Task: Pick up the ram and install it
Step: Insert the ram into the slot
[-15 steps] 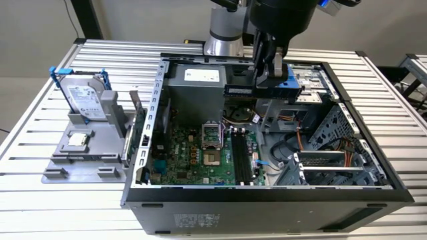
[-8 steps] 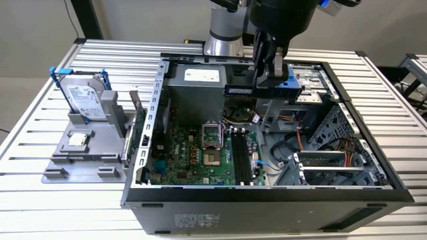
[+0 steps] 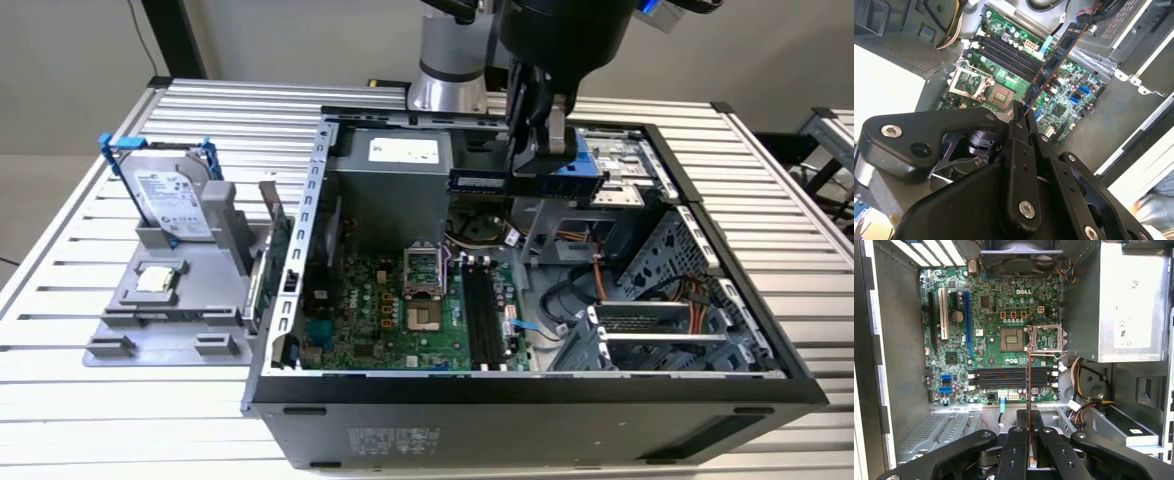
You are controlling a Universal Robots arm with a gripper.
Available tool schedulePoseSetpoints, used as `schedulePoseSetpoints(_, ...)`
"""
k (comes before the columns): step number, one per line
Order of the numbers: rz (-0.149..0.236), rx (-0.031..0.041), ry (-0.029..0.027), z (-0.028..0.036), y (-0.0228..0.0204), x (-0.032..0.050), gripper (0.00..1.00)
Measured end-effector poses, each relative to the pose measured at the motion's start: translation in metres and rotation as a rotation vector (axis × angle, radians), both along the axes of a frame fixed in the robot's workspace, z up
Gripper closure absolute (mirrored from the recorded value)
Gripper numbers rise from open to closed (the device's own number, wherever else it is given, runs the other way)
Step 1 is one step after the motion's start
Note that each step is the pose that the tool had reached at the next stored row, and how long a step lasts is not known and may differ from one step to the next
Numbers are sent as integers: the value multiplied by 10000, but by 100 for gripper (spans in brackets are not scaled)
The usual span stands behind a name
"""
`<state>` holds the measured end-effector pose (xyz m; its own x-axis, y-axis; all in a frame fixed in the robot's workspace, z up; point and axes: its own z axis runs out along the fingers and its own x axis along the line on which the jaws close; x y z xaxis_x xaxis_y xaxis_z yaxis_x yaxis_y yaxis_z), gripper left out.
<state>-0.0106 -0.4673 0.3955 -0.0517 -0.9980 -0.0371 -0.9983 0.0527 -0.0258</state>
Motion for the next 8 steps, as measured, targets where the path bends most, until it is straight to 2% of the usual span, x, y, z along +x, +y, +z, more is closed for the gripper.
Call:
schedulePoseSetpoints(3, -181, 0, 0, 0, 0, 1, 100)
schedulePoseSetpoints(8, -880, 0, 0, 0, 0, 0, 100)
